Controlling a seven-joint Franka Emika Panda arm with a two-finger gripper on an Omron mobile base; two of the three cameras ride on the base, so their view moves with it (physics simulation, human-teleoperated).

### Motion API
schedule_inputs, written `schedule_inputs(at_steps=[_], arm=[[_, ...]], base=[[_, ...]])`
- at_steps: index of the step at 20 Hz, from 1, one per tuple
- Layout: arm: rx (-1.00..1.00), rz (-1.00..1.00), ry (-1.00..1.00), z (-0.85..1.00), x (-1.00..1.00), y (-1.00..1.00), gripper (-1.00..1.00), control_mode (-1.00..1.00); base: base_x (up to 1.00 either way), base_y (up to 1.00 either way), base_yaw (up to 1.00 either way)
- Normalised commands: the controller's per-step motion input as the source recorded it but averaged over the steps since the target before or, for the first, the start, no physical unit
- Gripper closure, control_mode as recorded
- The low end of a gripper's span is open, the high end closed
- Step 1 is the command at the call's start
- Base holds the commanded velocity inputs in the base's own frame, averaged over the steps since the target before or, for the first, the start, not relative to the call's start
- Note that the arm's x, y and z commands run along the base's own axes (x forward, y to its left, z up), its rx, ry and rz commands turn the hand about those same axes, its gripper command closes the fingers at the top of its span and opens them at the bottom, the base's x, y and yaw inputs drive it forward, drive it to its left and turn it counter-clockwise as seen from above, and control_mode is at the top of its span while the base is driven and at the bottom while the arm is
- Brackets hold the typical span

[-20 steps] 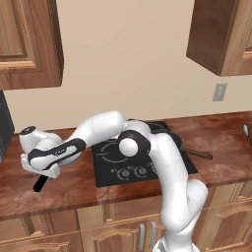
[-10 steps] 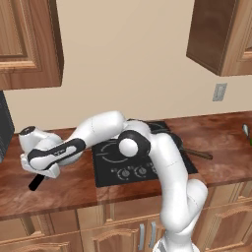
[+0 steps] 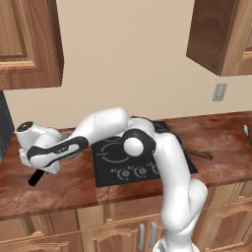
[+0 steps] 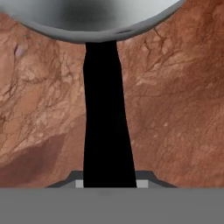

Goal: Place both pans onto different burners. Then place the lime and the fish on different pans.

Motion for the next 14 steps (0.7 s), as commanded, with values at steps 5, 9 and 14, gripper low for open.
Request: schedule_inputs(at_steps=[5,9,14], arm=[[0.02,0.00,0.00,0.27,0.00,-0.62,1.00,-1.00],[0.08,-0.02,0.00,0.19,0.00,-0.69,1.00,-1.00],[0.09,-0.04,0.00,0.05,-0.01,-0.61,1.00,-1.00]], base=[[0.00,0.00,0.00],[0.00,0.00,0.00],[0.00,0.00,0.00]])
